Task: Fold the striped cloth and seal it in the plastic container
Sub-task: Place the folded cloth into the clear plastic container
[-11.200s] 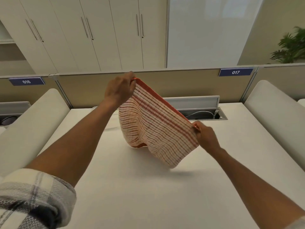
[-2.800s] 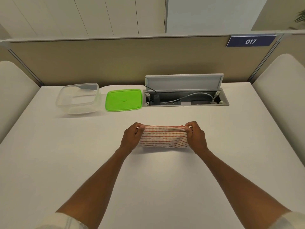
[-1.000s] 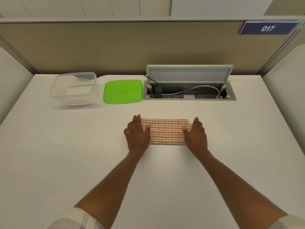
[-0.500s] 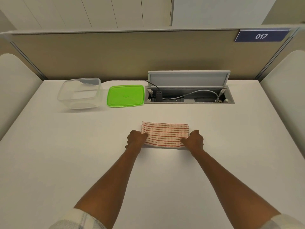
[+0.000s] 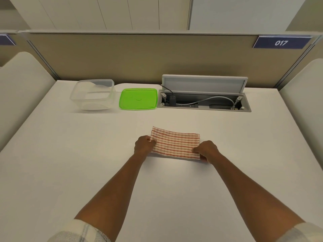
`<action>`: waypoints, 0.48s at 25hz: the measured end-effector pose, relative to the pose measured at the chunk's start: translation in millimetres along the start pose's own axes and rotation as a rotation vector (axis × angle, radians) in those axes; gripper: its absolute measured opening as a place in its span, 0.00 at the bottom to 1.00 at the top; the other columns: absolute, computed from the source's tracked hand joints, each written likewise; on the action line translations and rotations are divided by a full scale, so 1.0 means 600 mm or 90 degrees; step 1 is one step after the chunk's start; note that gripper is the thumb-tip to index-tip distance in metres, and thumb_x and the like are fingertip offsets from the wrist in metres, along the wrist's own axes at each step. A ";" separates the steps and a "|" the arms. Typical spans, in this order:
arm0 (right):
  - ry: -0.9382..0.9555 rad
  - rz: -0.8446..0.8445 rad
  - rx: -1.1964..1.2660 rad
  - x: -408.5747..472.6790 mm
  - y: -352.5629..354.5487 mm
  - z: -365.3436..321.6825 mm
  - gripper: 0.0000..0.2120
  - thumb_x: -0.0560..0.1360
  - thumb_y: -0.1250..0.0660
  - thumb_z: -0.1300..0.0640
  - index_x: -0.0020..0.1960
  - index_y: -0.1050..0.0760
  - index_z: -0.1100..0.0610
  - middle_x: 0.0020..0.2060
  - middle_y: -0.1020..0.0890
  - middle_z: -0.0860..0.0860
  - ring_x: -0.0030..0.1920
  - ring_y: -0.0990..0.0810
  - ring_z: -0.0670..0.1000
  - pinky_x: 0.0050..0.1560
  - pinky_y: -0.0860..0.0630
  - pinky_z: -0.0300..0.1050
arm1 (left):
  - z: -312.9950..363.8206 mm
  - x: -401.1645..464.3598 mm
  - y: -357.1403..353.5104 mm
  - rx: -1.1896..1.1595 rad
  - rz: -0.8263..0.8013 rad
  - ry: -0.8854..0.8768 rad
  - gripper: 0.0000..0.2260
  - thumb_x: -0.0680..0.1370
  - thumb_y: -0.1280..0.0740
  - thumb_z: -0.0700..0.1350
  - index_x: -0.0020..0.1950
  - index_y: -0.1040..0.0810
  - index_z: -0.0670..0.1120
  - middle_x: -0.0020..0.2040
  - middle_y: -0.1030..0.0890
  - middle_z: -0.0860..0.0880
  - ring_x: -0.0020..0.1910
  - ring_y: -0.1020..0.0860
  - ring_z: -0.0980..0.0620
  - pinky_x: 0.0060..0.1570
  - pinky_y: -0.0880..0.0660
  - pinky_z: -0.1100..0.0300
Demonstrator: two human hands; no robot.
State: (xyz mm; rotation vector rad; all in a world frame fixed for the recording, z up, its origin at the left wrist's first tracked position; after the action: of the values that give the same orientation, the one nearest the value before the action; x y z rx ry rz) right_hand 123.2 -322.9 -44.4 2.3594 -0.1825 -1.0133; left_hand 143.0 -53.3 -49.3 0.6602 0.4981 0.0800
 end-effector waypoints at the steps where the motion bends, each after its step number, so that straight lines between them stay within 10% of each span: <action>1: 0.005 -0.009 0.009 -0.004 -0.003 -0.005 0.16 0.69 0.24 0.60 0.53 0.23 0.63 0.50 0.17 0.58 0.47 0.17 0.57 0.38 0.20 0.45 | -0.003 -0.002 0.008 0.006 0.010 -0.006 0.11 0.78 0.34 0.48 0.55 0.18 0.43 0.53 0.16 0.45 0.53 0.19 0.44 0.58 0.23 0.48; 12: 0.129 -0.029 -0.053 -0.042 -0.091 -0.124 0.10 0.73 0.26 0.57 0.49 0.22 0.61 0.47 0.17 0.56 0.43 0.16 0.56 0.45 0.17 0.50 | -0.075 0.034 0.147 -0.106 0.035 -0.062 0.10 0.80 0.35 0.47 0.55 0.21 0.40 0.52 0.17 0.42 0.52 0.20 0.41 0.52 0.22 0.44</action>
State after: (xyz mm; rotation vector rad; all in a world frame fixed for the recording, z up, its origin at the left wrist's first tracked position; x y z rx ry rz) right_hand 152.6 -236.1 -17.1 2.3806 -0.0100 -0.7804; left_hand 147.4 47.1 -34.9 0.5120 0.3744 0.1390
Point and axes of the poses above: each hand's wrist, its own x-axis towards the middle knuckle, its own y-axis out of the back of the hand, z = x × y, the point moved 4 cm from there along x, towards the middle knuckle
